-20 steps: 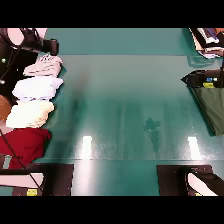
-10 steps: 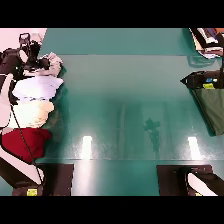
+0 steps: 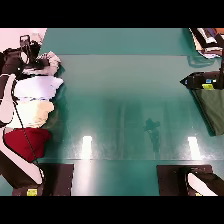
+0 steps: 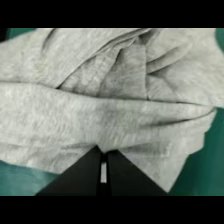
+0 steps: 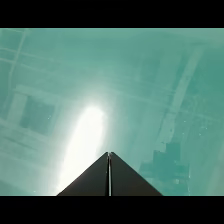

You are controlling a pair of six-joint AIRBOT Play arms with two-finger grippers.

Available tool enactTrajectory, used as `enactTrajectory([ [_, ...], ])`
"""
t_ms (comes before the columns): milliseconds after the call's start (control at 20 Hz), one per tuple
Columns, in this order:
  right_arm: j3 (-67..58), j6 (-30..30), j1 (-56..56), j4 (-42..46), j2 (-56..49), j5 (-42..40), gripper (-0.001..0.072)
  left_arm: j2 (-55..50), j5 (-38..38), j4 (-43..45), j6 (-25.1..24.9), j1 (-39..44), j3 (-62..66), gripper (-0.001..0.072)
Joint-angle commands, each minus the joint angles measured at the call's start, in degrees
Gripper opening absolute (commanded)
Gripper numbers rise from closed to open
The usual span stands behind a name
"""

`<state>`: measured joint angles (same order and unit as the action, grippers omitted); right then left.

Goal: Fold the shirts.

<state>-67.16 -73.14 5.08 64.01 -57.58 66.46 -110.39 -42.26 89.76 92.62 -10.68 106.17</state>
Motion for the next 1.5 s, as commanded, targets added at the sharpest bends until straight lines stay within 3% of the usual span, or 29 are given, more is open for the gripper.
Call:
enactTrajectory([
  [0,-0.39,-0.04,0.04,-0.09,0.11,-0.79,0.0014,1.22,-11.89,-2.95,-0.07,-0.07,10.54,0.0021],
  [200,-7.30,0.00,0.04,0.00,0.13,-2.27,0.0015,16.09,-12.66,-4.92,-4.42,2.60,12.85,0.0020],
  [350,-14.08,0.02,0.04,0.50,0.15,-3.76,0.0014,28.76,-20.33,-4.90,-8.83,7.58,12.85,0.0020],
  [500,-18.82,0.02,0.02,0.48,0.15,-4.59,0.0015,38.16,-27.02,-4.68,-9.05,16.28,10.86,0.0019],
  [750,-21.00,0.02,0.04,-0.04,0.20,-3.52,0.0014,39.56,-35.32,-4.87,-3.26,36.68,3.21,0.0020],
  [950,-21.00,0.02,0.04,-0.02,0.17,-1.05,0.0015,36.00,-29.24,-9.40,-1.57,52.89,-8.57,0.0023],
  [1000,-21.00,0.02,0.04,-0.02,0.17,-0.37,0.0014,34.82,-26.38,-11.41,-2.91,55.82,-10.93,0.0157],
  [1050,-21.00,0.02,0.04,-0.02,0.17,0.00,0.0014,33.97,-24.28,-11.52,-4.63,57.72,-12.33,0.0443],
  [1100,-21.00,0.02,0.04,-0.02,0.17,0.28,0.0014,32.92,-23.65,-10.16,-5.18,58.31,-12.55,0.0549],
  [1300,-21.00,0.02,0.04,-0.02,0.17,2.75,0.0014,32.70,-27.36,2.78,-3.32,49.79,-12.57,0.0546],
  [1450,-21.00,0.02,0.04,-0.02,0.15,3.10,0.0014,32.65,-29.29,-1.40,-2.38,36.41,-15.74,0.0546],
])
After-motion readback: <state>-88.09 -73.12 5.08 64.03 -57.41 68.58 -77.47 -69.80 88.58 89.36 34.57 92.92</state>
